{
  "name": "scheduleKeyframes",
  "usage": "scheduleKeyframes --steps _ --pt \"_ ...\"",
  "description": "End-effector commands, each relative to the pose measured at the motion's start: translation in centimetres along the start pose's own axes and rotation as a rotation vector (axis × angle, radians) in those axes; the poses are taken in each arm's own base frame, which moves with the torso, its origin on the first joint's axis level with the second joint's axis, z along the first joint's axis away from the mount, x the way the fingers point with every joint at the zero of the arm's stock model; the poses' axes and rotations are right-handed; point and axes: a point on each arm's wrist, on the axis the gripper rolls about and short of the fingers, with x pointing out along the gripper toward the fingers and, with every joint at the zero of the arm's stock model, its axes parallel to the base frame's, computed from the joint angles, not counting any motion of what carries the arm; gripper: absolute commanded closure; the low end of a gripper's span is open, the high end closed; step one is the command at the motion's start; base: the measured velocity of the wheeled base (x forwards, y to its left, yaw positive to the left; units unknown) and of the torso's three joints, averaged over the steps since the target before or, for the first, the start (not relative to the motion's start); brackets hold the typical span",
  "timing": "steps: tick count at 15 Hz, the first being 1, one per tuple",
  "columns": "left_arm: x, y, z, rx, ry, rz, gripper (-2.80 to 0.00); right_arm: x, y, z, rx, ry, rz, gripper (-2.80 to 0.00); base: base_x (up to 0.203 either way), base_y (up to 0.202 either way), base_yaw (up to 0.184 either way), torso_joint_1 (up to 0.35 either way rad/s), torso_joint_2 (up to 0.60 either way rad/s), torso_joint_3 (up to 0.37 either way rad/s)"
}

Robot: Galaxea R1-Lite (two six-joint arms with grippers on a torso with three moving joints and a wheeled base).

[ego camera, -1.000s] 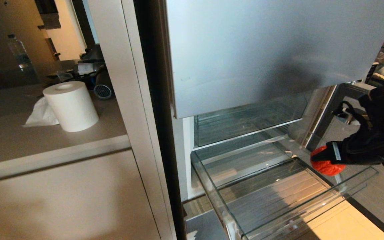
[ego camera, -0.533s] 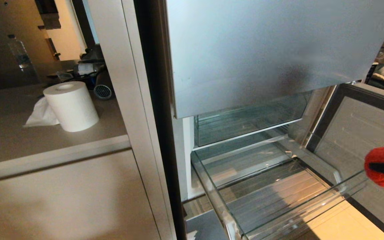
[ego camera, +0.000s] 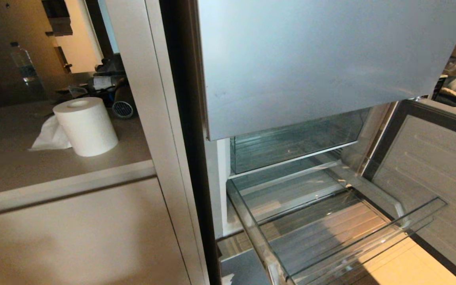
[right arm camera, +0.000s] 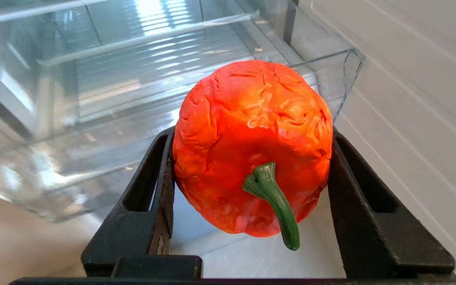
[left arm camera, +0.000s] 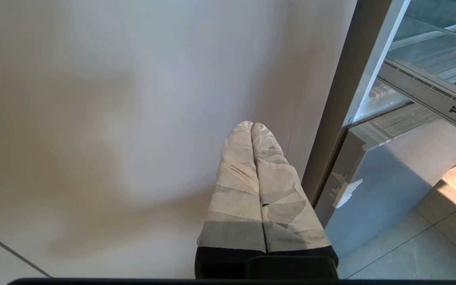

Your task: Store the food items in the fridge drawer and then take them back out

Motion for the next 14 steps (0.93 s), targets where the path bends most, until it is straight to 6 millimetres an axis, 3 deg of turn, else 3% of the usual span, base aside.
scheduleKeyframes --steps 1,3,6,8,14 --pt "0.0 0.0 0.0 0.001 0.000 0.001 0.00 0.4 -0.2 -4.6 -0.083 0.020 -0.001 0.00 0.000 0.000 0.000 0.000 0.00 0.000" --pt "0.0 0.0 0.0 -0.001 0.000 0.001 0.00 0.5 -0.2 -6.4 -0.121 0.063 -0.005 0.00 0.000 0.000 0.000 0.000 0.00 0.000" --pt "0.0 0.0 0.0 -0.001 0.000 0.001 0.00 -0.9 -0.1 -7.2 -0.129 -0.066 0.005 0.00 0.000 0.000 0.000 0.000 0.00 0.000" --pt "0.0 0.0 0.0 -0.001 0.000 0.001 0.00 -1.5 0.0 -7.6 -0.131 -0.142 0.003 0.00 0.000 0.000 0.000 0.000 0.00 0.000" --pt "0.0 0.0 0.0 -0.001 0.002 0.001 0.00 -1.5 -0.1 -7.6 -0.094 -0.128 -0.035 0.00 0.000 0.000 0.000 0.000 0.00 0.000"
